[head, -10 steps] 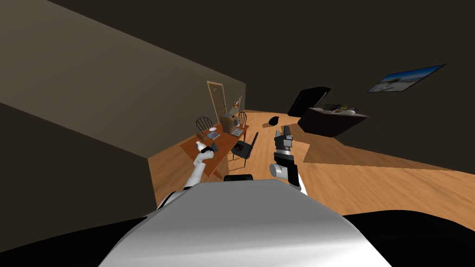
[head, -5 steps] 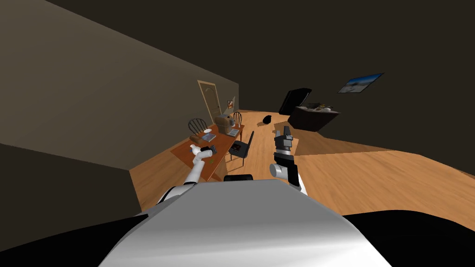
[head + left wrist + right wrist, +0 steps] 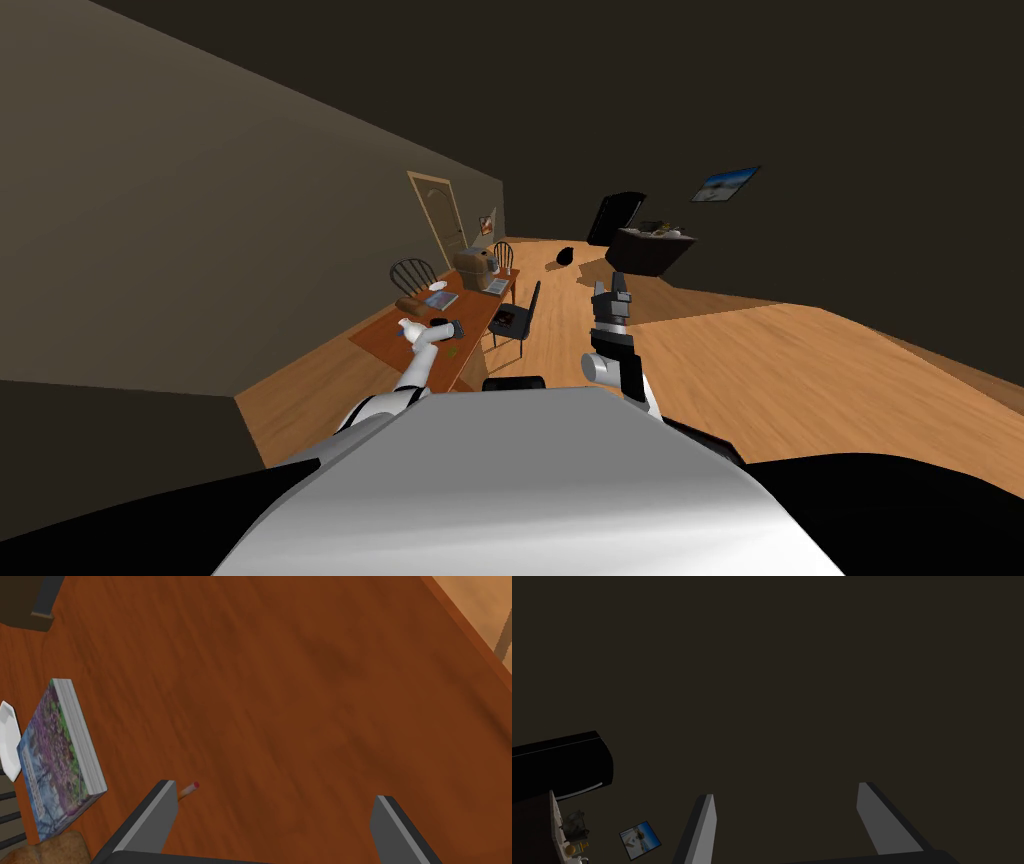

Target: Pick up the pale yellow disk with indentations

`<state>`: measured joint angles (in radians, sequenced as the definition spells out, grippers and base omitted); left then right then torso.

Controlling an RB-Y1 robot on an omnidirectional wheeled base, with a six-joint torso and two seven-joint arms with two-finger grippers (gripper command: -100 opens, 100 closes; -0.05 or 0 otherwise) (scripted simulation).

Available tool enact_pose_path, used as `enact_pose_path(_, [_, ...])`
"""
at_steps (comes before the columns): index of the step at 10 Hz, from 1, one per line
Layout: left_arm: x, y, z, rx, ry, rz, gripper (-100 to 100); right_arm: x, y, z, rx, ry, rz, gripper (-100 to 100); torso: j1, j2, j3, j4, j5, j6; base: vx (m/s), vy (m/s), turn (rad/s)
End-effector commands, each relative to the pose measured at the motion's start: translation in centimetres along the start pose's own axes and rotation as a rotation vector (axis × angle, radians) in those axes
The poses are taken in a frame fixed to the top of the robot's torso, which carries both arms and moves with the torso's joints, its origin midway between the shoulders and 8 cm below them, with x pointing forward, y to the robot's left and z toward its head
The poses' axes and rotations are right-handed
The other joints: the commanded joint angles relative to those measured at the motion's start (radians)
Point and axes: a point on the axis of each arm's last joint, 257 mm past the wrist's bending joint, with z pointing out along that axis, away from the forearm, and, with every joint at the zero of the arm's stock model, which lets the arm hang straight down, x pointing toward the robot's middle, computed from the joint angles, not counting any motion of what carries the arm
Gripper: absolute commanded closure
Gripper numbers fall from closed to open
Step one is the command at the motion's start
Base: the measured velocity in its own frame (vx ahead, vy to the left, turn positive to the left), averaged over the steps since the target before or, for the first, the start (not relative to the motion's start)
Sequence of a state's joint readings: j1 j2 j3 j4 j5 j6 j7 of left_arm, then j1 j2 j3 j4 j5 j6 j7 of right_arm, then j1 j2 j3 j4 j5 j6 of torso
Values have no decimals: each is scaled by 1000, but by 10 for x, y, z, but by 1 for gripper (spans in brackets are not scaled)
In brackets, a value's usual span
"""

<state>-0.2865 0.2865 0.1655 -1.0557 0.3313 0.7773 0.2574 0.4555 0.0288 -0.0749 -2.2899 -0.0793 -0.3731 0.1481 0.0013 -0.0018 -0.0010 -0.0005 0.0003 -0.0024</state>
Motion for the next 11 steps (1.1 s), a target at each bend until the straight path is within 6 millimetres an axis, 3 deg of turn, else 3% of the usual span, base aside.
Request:
enact_pose_path(1, [-16,7,2,-56,-35,-23,-100,0,0,0,0,0,0,0,0,0,0,0,0,0,-11,29,-184])
enact_pose_path(7, [-65,50,1,-250,-139,-98,-100,0,0,0,0,0,0,0,0,0,0,0,0,0,-13,28,-146])
enact_pose_path(8, [-65,52,0,-259,-141,-99,-100,0,0,0,0,0,0,0,1,1,0,0,0,0,-15,29,-92])
enact_pose_path(10, [-88,71,-6,-348,-189,-144,-100,0,0,0,0,0,0,0,0,0,0,0,0,0,-13,29,-199])
enact_pose_path(11, [-89,75,-7,-361,-193,-146,-100,0,0,0,0,0,0,0,0,1,0,0,0,0,-16,35,-65])
